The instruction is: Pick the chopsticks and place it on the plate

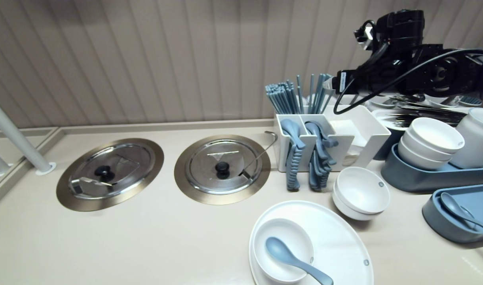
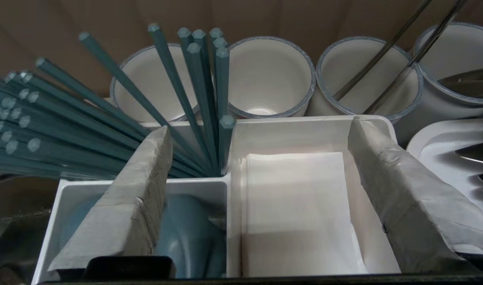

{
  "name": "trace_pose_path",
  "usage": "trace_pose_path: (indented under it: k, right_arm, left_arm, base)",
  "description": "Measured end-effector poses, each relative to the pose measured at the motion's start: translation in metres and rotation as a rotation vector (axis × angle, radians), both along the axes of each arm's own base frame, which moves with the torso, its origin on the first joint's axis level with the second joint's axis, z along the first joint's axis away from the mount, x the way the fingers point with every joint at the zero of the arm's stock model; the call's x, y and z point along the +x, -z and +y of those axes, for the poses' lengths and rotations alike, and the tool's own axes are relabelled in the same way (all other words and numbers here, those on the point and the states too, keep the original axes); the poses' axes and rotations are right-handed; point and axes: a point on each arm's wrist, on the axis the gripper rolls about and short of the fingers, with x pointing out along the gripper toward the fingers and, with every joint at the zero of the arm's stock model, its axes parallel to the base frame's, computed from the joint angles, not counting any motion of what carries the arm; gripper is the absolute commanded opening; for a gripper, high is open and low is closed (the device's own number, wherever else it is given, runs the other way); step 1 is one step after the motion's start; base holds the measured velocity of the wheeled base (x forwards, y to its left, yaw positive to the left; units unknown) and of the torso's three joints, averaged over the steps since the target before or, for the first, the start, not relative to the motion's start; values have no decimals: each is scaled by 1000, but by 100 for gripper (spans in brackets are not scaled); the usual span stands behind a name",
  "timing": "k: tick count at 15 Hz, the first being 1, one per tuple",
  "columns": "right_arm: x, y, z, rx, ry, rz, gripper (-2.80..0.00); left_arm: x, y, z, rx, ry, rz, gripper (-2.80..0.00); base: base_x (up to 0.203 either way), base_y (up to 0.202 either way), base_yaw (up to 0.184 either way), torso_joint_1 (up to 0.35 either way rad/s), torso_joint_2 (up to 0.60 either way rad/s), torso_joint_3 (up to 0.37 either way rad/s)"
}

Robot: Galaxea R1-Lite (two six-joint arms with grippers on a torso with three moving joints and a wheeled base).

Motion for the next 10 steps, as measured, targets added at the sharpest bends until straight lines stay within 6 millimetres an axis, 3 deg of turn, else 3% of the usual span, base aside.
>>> trace_pose_path:
  k: [3, 10]
  right_arm:
    - [14, 12, -2, 7, 8, -8, 0]
    - [24, 23, 1, 18, 11, -5, 0]
  left_arm:
    - [0, 0, 0, 0, 1, 0, -280]
    - [0, 0, 0, 0, 0, 0, -280]
  base:
    - [0, 0, 0, 0, 0, 0]
    - [0, 0, 0, 0, 0, 0]
